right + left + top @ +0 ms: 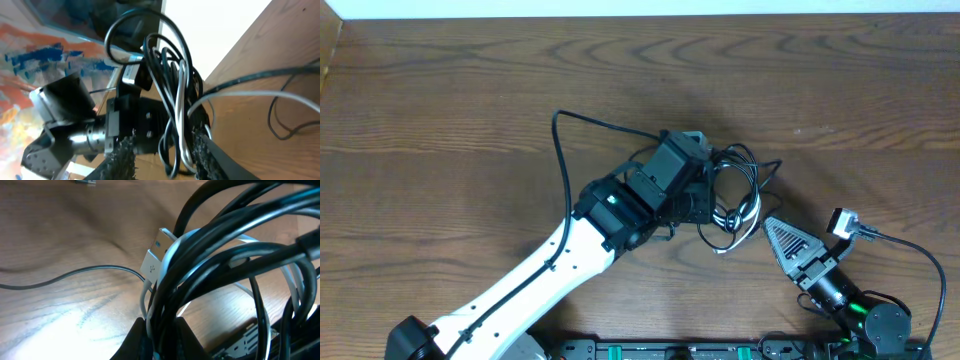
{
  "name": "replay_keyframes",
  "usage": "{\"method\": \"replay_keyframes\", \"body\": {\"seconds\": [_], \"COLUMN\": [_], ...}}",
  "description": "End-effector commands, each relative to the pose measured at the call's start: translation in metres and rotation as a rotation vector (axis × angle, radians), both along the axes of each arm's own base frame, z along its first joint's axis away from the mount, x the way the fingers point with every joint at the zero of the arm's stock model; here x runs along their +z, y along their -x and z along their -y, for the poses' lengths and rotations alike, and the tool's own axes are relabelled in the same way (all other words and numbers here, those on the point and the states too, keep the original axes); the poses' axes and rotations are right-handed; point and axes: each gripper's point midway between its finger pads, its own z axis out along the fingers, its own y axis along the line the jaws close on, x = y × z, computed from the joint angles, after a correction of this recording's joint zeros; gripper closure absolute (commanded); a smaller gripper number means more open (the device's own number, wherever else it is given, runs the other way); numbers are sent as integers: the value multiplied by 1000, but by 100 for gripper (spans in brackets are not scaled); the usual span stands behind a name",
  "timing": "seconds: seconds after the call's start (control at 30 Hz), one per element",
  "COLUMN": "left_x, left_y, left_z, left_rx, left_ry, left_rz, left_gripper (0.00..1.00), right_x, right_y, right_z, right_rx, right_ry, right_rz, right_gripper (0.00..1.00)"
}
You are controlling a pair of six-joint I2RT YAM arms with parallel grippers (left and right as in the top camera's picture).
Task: Untangle cables
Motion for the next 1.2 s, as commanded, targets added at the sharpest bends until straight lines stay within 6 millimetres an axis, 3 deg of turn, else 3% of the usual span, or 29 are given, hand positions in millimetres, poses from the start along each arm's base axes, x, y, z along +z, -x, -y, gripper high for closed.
{"method": "replay_keyframes", "body": {"seconds": [0.0, 0.23, 0.53, 0.67, 0.73, 0.87, 1.0, 1.17], "left_x": [1, 3, 3, 1, 0, 4, 9, 19], "left_y": [2, 10, 15, 17, 18, 17, 13, 6], "left_z": [5, 15, 19, 20, 22, 26, 30, 26], "left_rx": [-17, -47, -65, -70, -75, -81, -125, -144], "left_ry": [-7, 5, 8, 3, 5, 21, 24, 32], "left_rz": [19, 29, 32, 27, 29, 44, 101, 160], "left_gripper": [92, 92, 92, 92, 93, 92, 92, 92], "right_x": [1, -2, -13, -13, -14, -24, -59, -66], "right_y": [-3, -4, -6, -7, -8, -13, -20, -26], "right_z": [4, 4, 3, 4, 5, 10, 17, 25], "right_rx": [-30, -30, -31, -34, -46, -90, -146, -213], "right_ry": [-12, -10, -5, -5, -7, 49, 143, 273], "right_rz": [-2, -14, -66, -66, -71, -76, -172, -113], "right_gripper": [66, 69, 82, 98, 99, 99, 99, 99]}}
